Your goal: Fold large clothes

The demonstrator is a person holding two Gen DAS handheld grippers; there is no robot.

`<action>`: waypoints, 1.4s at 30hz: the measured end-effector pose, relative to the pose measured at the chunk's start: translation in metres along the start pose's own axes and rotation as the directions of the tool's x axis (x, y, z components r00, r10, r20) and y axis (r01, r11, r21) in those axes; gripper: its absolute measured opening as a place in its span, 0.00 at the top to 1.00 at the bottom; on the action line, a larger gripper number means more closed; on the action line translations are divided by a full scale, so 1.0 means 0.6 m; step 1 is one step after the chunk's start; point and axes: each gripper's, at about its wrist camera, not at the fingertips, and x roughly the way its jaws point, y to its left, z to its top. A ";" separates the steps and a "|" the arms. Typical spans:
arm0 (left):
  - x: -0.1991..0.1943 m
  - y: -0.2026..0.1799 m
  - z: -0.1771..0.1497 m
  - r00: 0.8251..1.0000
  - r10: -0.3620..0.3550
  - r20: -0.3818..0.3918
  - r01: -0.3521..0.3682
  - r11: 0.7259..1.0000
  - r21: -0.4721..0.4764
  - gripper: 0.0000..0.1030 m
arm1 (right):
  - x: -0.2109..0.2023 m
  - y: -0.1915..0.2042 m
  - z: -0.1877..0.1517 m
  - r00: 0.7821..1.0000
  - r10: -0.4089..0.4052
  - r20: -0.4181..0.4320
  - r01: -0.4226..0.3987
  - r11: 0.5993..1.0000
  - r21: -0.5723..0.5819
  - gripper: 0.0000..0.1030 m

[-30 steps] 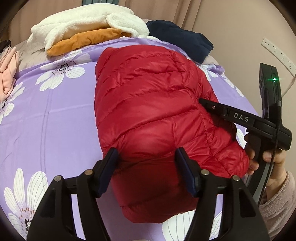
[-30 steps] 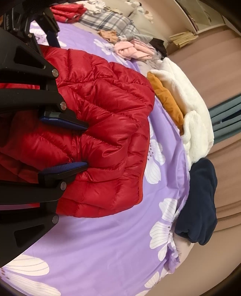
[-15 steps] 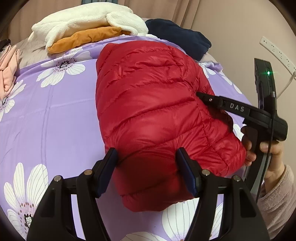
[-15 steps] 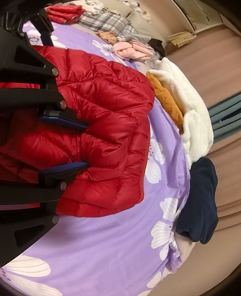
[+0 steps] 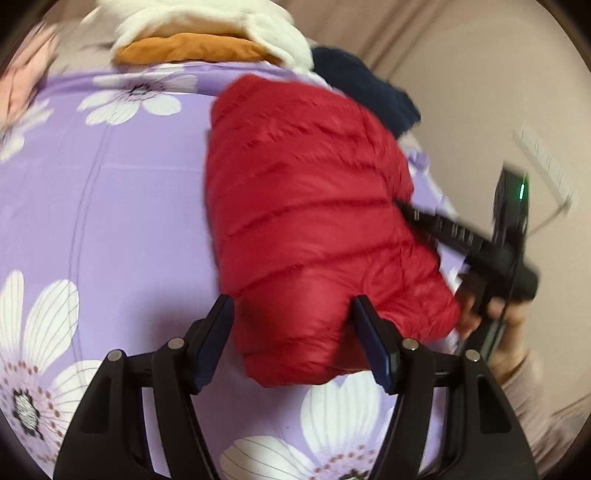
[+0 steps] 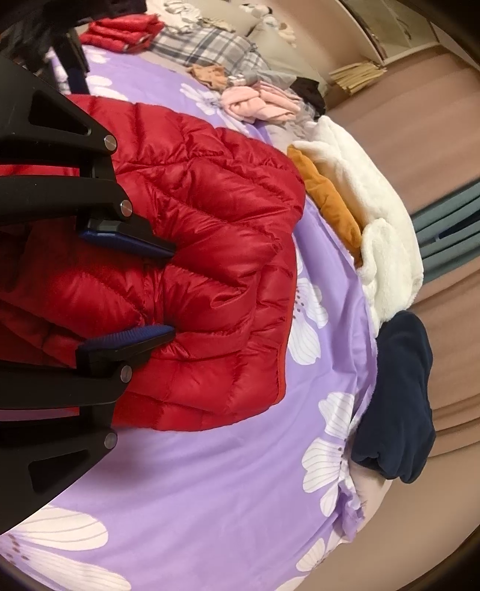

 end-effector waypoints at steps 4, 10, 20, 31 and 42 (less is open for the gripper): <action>-0.008 0.037 0.029 0.999 0.001 0.048 0.003 0.996 -0.092 0.21 | -0.009 0.002 -0.002 1.000 -0.019 0.009 0.019 1.000 0.013 0.57; 0.032 0.079 0.078 0.992 -0.125 0.024 0.127 0.967 -0.219 0.21 | -0.038 0.005 -0.005 0.998 -0.046 0.046 0.045 0.999 0.019 0.25; 0.097 0.081 0.114 0.989 -0.147 -0.033 0.135 0.960 -0.244 0.11 | -0.041 -0.074 -0.022 0.998 0.063 -0.006 -0.060 0.968 0.244 0.02; 0.136 0.099 0.114 0.980 -0.187 -0.063 0.159 0.938 -0.309 0.02 | 0.050 -0.135 -0.065 0.934 0.351 -0.069 -0.261 0.800 0.540 0.01; 0.147 0.085 0.102 0.969 -0.235 -0.075 0.200 0.926 -0.320 0.07 | 0.059 -0.111 -0.055 0.925 0.374 -0.063 -0.288 0.802 0.523 0.04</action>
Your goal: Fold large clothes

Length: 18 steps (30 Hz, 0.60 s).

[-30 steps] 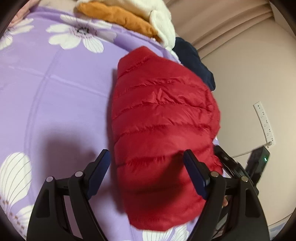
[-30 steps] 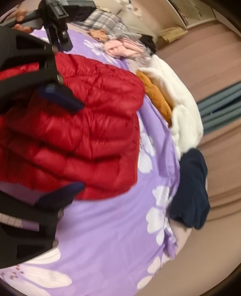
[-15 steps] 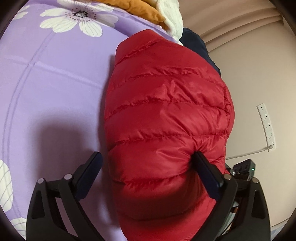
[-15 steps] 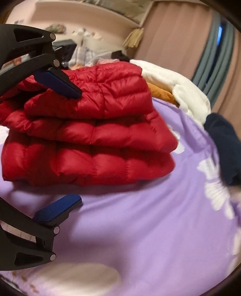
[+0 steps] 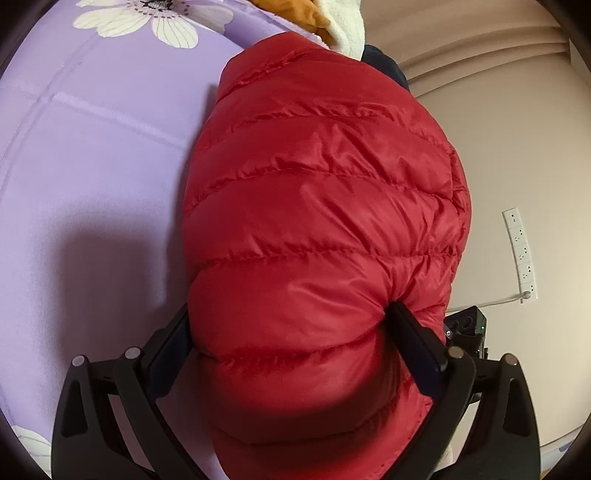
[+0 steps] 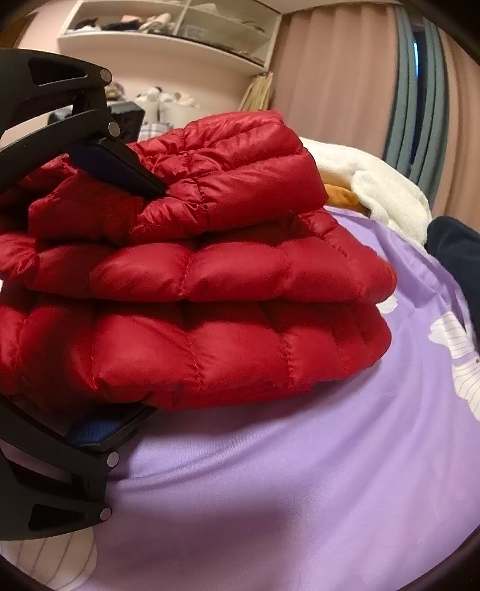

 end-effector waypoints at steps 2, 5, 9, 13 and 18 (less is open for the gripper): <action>-0.004 -0.006 -0.001 1.000 0.004 0.006 -0.004 1.000 0.012 0.11 | -0.003 0.004 -0.003 1.000 0.010 0.012 -0.010 1.000 -0.012 0.12; -0.015 -0.019 -0.010 0.999 0.027 0.028 -0.029 0.998 0.051 0.17 | -0.010 0.014 -0.008 0.999 0.022 0.030 -0.021 0.999 -0.047 0.24; -0.028 -0.044 -0.022 0.995 0.068 0.071 -0.075 0.991 0.110 0.19 | -0.015 0.035 -0.012 0.998 0.026 0.055 -0.020 0.994 -0.106 0.39; -0.055 -0.058 -0.032 0.990 0.087 0.112 -0.104 0.983 0.152 0.19 | -0.016 0.055 -0.018 0.996 0.046 0.080 -0.032 0.984 -0.173 0.42; -0.089 -0.063 -0.044 0.984 0.095 0.150 -0.122 0.975 0.186 0.19 | -0.015 0.057 -0.018 0.991 0.093 0.100 -0.071 0.975 -0.212 0.44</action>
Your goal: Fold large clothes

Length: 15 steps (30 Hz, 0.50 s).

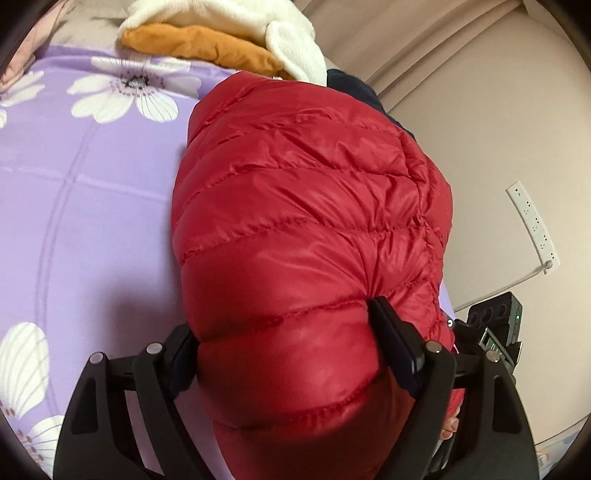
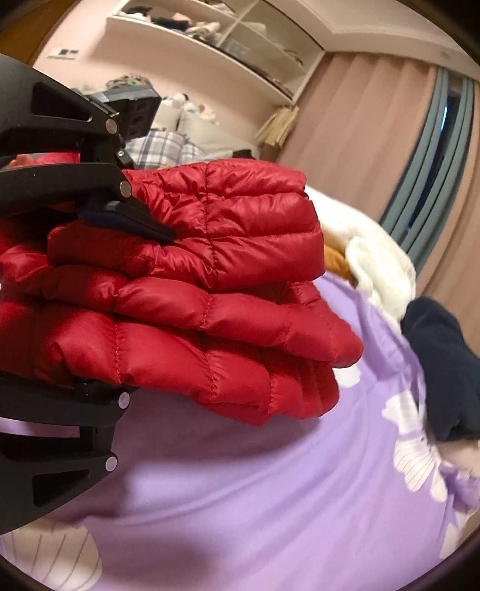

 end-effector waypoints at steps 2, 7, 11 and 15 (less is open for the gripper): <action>-0.010 0.004 0.000 1.000 0.006 0.012 -0.006 1.000 0.000 0.19 | 0.006 -0.001 0.001 1.000 0.013 -0.004 -0.013 1.000 -0.012 0.45; -0.033 0.009 -0.008 0.999 0.019 0.043 -0.019 1.000 0.008 0.19 | 0.023 0.020 0.004 0.999 0.032 -0.012 -0.032 0.998 -0.049 0.45; -0.034 0.010 -0.008 0.998 0.024 0.066 -0.024 1.000 0.004 0.19 | 0.041 0.033 0.012 0.999 0.047 -0.014 -0.048 0.996 -0.074 0.45; -0.038 0.013 -0.003 0.996 0.030 0.083 -0.030 1.000 -0.005 0.19 | 0.058 0.050 0.013 0.998 0.062 -0.022 -0.063 0.994 -0.094 0.45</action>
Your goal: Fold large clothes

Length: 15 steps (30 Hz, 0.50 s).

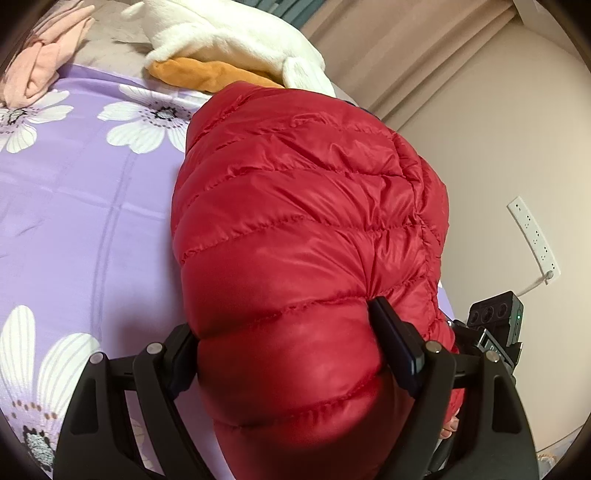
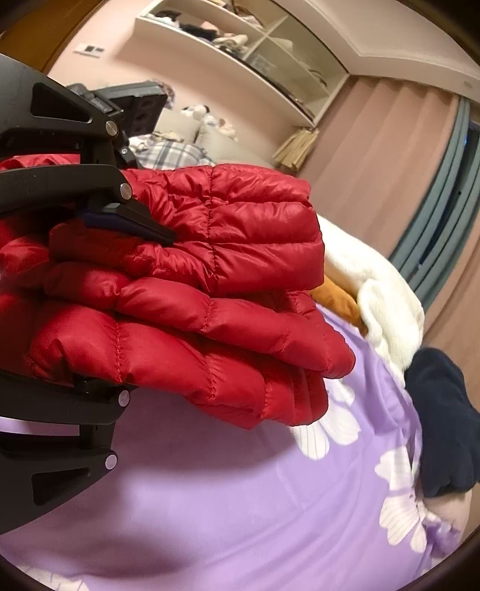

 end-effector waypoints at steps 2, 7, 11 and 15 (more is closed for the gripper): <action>-0.012 0.003 -0.002 1.000 0.005 0.008 -0.005 1.000 -0.004 0.19 | 0.010 0.006 0.002 1.000 0.006 -0.006 -0.006 1.000 -0.008 0.45; -0.022 0.020 0.001 1.000 0.021 0.022 -0.021 1.000 -0.023 0.19 | 0.035 0.018 0.000 0.999 0.021 -0.026 -0.021 1.000 -0.023 0.45; -0.035 0.034 0.004 0.999 0.035 0.036 -0.034 0.999 -0.033 0.19 | 0.056 0.027 -0.001 0.999 0.031 -0.040 -0.032 0.999 -0.034 0.45; -0.044 0.054 0.003 0.998 0.050 0.048 -0.048 0.998 -0.041 0.19 | 0.078 0.032 -0.004 0.998 0.037 -0.051 -0.039 0.998 -0.048 0.45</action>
